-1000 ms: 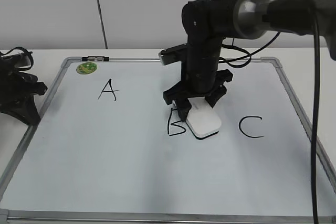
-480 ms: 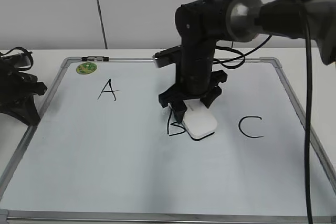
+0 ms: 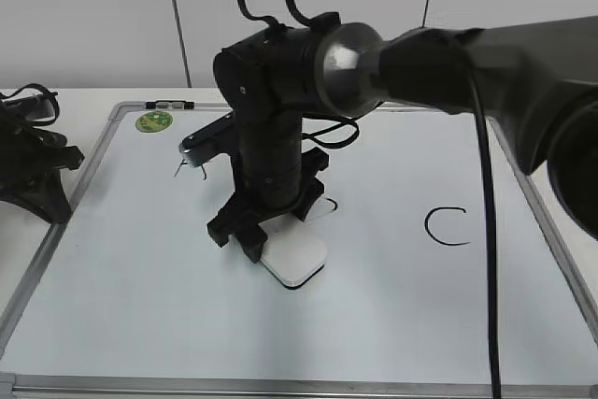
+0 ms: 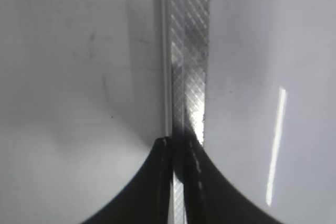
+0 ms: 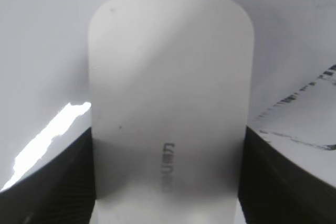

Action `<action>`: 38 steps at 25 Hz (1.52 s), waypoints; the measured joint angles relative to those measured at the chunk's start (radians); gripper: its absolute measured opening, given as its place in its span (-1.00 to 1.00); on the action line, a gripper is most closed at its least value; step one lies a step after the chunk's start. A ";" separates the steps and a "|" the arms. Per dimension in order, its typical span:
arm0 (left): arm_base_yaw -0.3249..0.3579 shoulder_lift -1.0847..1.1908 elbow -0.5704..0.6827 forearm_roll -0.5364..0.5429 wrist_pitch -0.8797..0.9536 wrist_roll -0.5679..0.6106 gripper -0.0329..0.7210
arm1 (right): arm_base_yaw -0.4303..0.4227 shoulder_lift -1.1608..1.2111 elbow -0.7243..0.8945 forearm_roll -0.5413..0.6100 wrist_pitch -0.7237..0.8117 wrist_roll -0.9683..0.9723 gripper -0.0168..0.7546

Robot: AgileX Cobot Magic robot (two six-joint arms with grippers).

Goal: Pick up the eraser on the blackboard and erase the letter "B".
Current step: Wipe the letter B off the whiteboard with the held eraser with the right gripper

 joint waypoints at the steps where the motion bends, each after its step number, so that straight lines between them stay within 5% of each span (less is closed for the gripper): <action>1: 0.000 0.000 0.000 0.000 0.000 0.000 -0.88 | 0.004 0.002 -0.003 0.004 0.000 -0.005 0.46; 13: 0.000 0.000 0.000 0.000 -0.002 0.000 -0.88 | -0.032 0.021 -0.053 -0.018 0.022 -0.009 0.46; 28: 0.000 0.000 0.000 0.000 -0.002 0.000 -0.88 | -0.249 0.021 -0.057 -0.108 0.016 0.051 0.46; 38: 0.000 0.000 0.000 0.002 -0.002 0.000 -0.88 | -0.187 0.021 -0.057 -0.121 0.020 0.057 0.46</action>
